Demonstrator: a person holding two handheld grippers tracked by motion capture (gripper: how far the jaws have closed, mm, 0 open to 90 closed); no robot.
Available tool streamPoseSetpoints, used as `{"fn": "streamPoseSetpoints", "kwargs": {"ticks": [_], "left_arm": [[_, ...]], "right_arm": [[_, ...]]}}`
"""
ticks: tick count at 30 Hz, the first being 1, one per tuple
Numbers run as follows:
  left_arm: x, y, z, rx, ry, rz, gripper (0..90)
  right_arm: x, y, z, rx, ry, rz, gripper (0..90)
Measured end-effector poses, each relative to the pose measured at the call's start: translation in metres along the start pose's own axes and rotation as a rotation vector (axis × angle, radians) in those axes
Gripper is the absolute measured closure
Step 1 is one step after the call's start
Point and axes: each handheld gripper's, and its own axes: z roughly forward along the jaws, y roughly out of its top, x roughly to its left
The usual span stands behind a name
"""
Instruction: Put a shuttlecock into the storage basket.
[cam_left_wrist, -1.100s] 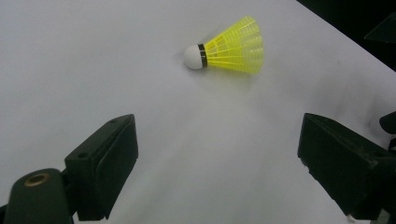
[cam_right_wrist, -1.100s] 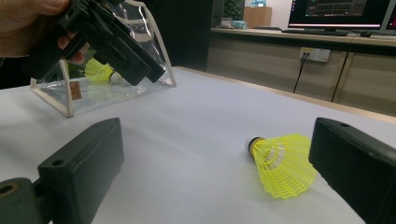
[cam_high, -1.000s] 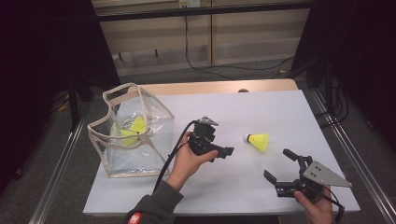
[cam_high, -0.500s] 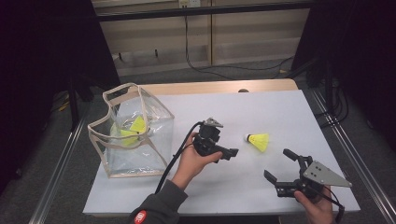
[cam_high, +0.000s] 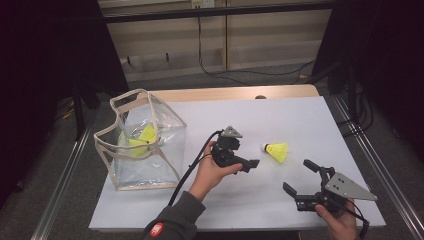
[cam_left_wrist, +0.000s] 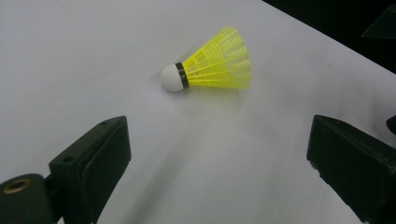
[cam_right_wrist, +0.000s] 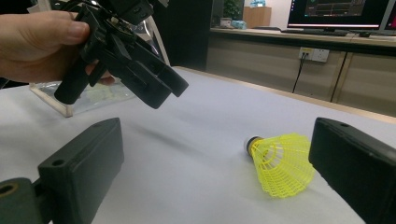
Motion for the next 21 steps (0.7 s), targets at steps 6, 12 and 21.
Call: {"fn": "streamPoseSetpoints", "kwargs": {"ticks": [6,12,21], "left_arm": [[0.003,-0.002,0.006,-0.005,-0.007,0.005,6.2],[0.004,-0.002,0.011,-0.008,-0.011,0.002,6.2],[0.006,-0.003,0.013,-0.005,-0.008,0.004,6.4]], "right_arm": [[0.000,0.000,0.000,-0.001,0.000,0.004,3.1],[-0.001,0.000,0.000,0.000,0.001,0.003,3.1],[-0.001,0.000,0.001,0.005,0.005,-0.004,3.2]]}}
